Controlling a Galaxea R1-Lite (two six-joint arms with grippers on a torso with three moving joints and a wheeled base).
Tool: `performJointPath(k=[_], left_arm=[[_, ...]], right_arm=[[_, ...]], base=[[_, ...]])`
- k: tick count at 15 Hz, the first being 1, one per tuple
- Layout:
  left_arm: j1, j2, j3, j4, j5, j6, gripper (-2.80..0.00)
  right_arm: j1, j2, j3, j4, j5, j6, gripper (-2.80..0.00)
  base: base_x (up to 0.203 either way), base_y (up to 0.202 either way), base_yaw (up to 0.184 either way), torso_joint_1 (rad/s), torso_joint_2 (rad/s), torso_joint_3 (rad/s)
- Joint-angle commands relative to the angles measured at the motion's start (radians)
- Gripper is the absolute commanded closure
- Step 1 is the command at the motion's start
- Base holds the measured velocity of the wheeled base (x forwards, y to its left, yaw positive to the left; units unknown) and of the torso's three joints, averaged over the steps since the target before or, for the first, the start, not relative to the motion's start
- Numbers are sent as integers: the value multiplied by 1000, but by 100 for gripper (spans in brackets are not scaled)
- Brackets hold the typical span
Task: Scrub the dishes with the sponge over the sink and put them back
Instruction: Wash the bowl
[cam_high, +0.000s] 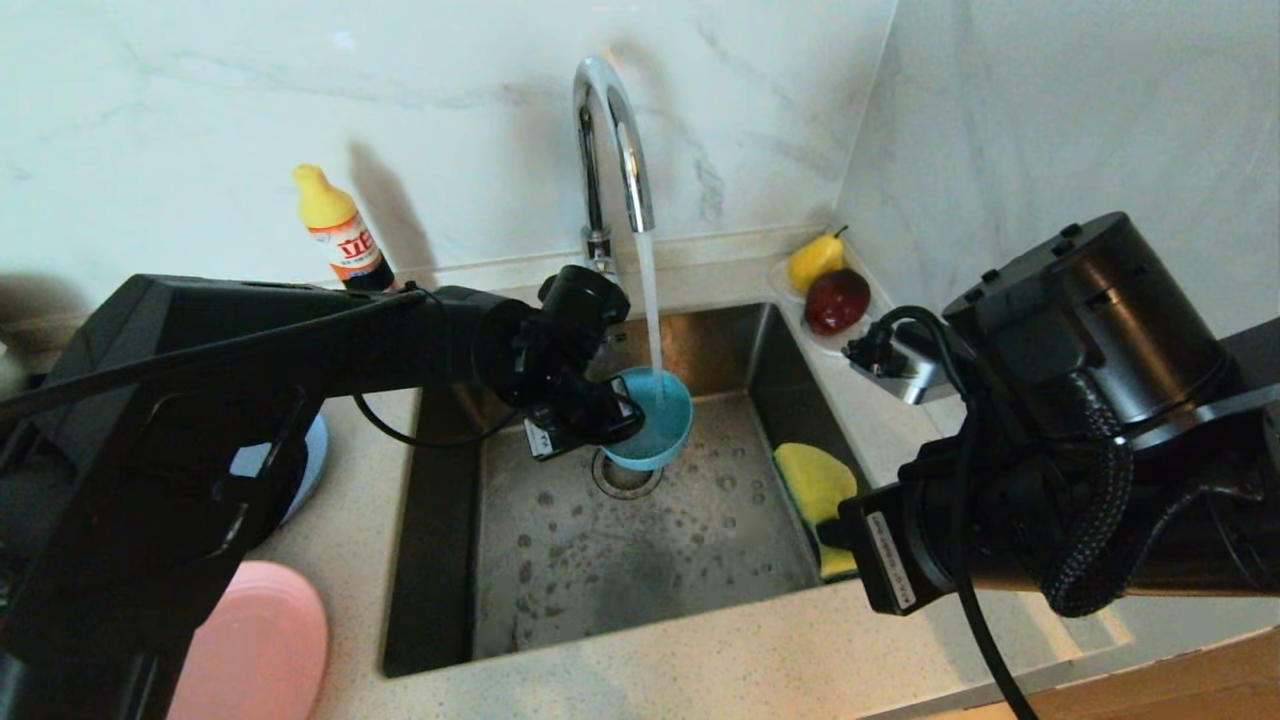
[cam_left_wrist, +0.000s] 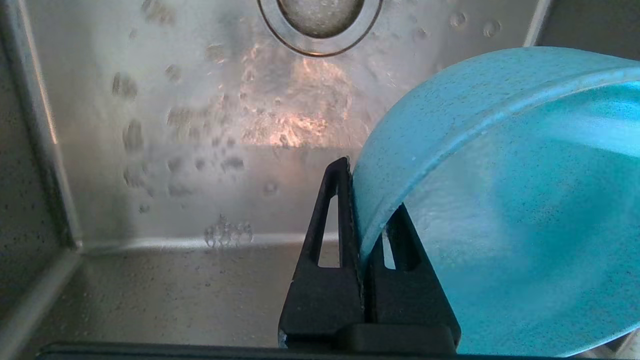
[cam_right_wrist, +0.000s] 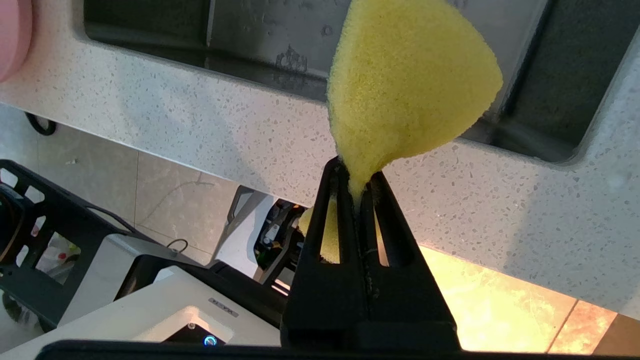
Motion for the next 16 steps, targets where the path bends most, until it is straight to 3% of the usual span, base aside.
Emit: performJointPath(k=[1,12,16], left_arm=[[-6,3,0,4,1,-12,0],[-9,-54,18,37,10,-30,0],[16,-130,69,63,128,-27,0]], right_arm=[[0,-1,1,3,-1,4,0],[0,-4,13,2,0,5,0],[0,-9,17,2,2,5,0]], base=[[0,0,0,0,0,0],[0,0,0,0,0,0],[0,0,0,0,0,0]])
